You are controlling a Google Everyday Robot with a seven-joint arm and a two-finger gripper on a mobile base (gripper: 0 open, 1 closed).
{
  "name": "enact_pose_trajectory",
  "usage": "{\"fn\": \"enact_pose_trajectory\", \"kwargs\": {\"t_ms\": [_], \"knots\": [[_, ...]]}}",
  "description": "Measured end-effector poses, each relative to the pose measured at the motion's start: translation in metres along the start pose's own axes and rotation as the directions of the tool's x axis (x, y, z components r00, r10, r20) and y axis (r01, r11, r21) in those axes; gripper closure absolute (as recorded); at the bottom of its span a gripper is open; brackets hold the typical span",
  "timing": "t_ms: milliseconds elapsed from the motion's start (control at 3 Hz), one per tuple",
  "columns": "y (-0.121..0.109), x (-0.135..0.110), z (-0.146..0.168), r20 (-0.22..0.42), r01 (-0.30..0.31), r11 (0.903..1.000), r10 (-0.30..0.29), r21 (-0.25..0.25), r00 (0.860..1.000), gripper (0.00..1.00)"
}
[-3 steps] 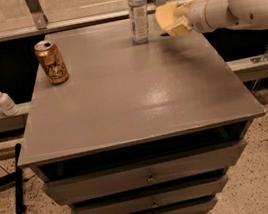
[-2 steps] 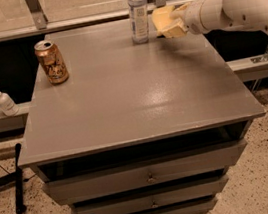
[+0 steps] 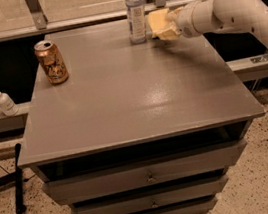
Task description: Move sponge near blue plastic bottle
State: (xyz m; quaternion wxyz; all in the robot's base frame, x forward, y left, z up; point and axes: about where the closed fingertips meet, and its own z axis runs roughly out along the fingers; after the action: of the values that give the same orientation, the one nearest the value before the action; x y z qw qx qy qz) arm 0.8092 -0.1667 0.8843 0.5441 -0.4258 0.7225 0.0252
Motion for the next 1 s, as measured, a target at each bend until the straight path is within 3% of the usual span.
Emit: {"fn": "enact_pose_trajectory", "kwargs": {"t_ms": [333,667,1000], "knots": [[0.003,0.002,0.004,-0.003,-0.007,0.9999,0.007,-0.008,1.000,0.13],[0.008,0.004,0.004,-0.004,-0.016,0.9996,0.015,-0.024,1.000,0.00],[0.016,0.002,-0.001,-0.001,-0.022,0.9988,0.022,-0.044,1.000,0.00]]}}
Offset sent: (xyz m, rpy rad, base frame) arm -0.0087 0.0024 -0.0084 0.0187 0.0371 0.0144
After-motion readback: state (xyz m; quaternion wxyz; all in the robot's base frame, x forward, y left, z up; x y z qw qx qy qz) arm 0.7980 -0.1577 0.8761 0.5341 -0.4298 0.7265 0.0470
